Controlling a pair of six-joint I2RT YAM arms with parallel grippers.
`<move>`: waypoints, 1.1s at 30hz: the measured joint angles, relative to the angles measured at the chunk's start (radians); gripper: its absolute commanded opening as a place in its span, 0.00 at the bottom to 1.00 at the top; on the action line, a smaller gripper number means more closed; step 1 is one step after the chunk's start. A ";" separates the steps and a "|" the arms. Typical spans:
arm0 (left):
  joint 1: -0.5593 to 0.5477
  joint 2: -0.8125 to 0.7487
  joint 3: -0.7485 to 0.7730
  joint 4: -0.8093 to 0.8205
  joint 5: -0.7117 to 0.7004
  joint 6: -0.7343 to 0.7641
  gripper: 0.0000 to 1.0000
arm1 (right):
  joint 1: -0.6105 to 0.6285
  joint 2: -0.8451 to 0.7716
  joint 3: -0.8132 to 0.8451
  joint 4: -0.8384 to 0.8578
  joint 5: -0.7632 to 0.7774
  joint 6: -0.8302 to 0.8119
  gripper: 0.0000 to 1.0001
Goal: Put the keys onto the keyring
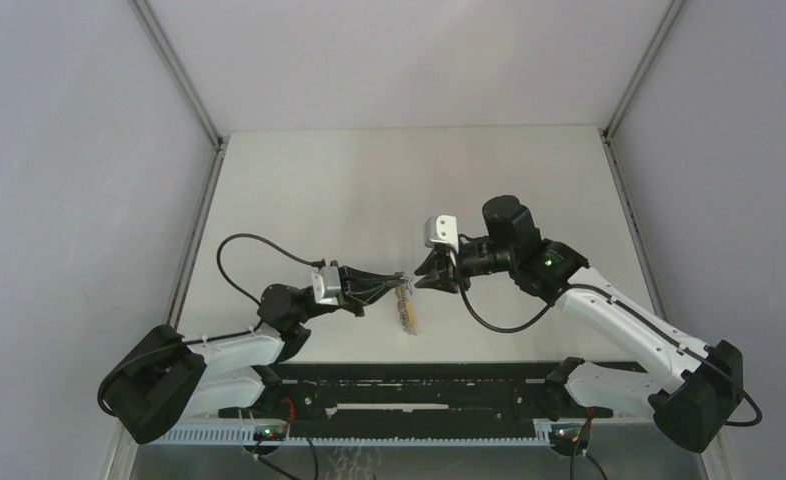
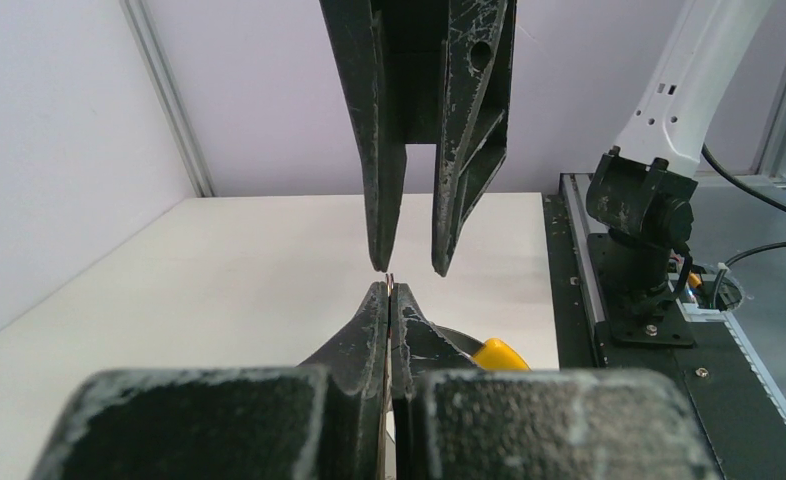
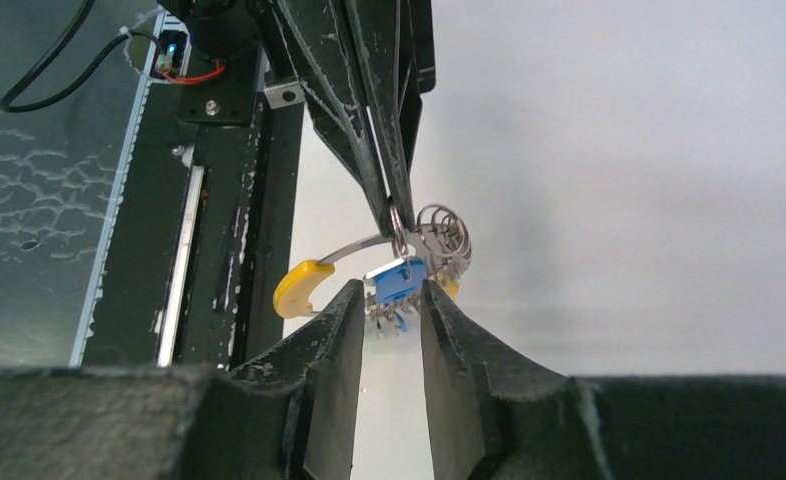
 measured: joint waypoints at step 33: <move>0.000 0.006 0.000 0.002 0.000 -0.001 0.26 | 0.007 0.089 0.001 0.082 -0.062 -0.042 0.00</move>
